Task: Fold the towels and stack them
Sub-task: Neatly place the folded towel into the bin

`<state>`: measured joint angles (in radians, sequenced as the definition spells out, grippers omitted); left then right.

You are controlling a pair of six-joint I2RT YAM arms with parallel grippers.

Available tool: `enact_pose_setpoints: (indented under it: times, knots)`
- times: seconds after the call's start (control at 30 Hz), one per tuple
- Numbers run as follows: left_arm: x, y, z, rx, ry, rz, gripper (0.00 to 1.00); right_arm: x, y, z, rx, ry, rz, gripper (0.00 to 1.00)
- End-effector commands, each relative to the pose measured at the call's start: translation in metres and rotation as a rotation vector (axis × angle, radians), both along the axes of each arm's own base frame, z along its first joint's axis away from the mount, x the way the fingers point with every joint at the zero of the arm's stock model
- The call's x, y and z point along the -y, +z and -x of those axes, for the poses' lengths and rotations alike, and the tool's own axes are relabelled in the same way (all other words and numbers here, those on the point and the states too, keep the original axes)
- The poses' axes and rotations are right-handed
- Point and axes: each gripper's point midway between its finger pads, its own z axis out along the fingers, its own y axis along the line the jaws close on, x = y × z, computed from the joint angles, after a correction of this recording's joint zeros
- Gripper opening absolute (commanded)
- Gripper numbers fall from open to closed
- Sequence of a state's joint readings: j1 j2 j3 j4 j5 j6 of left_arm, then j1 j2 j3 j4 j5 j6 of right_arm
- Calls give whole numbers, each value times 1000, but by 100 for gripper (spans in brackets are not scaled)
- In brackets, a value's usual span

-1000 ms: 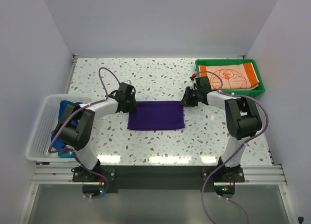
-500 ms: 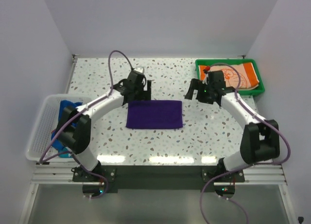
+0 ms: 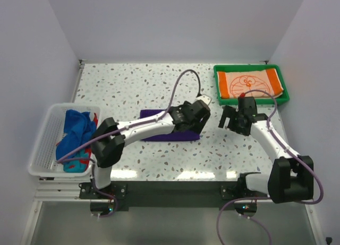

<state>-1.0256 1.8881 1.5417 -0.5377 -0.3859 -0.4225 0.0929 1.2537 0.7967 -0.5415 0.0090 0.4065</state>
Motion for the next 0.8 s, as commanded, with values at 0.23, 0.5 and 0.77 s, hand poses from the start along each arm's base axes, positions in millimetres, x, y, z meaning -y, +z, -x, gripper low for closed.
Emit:
enact_pose_setpoints:
  times: [0.23, 0.5, 0.77]
  knots:
    - [48, -37, 17, -12, -117, -94, 61, -8, -26, 4, 7, -45, -81, 99]
    - [60, -64, 13, -15, -116, -116, 59, -9, -29, 4, 18, -38, -89, 99]
    - [49, -89, 5, -1, -74, -214, 59, -11, -28, 3, 24, -31, -97, 99]
